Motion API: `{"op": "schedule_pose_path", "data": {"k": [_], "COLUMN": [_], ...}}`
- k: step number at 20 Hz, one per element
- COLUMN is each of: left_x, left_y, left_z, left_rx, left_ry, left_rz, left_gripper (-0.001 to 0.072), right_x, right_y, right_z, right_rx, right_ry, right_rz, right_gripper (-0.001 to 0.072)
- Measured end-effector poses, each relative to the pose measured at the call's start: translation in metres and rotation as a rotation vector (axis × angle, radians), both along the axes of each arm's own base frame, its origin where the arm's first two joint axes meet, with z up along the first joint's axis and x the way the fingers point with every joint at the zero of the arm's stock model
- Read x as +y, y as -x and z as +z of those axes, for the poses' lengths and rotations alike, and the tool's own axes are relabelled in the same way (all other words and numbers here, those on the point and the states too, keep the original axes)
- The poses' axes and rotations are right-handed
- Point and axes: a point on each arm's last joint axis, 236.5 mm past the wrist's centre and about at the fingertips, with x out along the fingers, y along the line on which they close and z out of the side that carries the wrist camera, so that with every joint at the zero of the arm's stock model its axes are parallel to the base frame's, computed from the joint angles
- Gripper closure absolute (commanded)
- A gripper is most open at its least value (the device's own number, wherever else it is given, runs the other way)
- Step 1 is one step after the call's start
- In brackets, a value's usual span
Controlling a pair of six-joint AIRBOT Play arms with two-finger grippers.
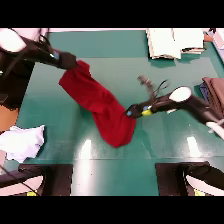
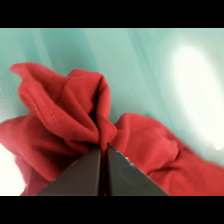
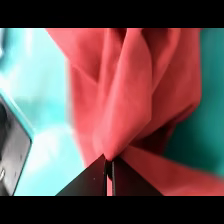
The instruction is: Fold the shirts.
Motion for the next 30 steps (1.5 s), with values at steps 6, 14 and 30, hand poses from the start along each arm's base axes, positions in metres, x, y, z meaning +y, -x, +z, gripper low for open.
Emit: {"op": "schedule_pose_path", "data": {"k": [6,14,30], "left_x": [0.021,0.039,0.053], "left_y": [0.084,0.168,-0.029], "left_z": [0.185,0.268,-0.097], "left_rx": [-0.425,-0.646,0.174], "left_ry": [0.091,0.141,-0.099], "left_rz": [0.001,-0.007,0.118], "left_gripper": [0.0682,0.0683,0.015], "right_x": [-0.078,-0.145,-0.174], "right_y": [-0.025,-0.003,-0.156], "right_z": [0.184,0.304,0.051], "right_rx": [-0.461,-0.698,-0.023], "right_ry": [0.052,0.171,0.288], "right_rz": [-0.134,-0.296,-0.377], "right_gripper": [0.0694,0.0694,0.0262]}}
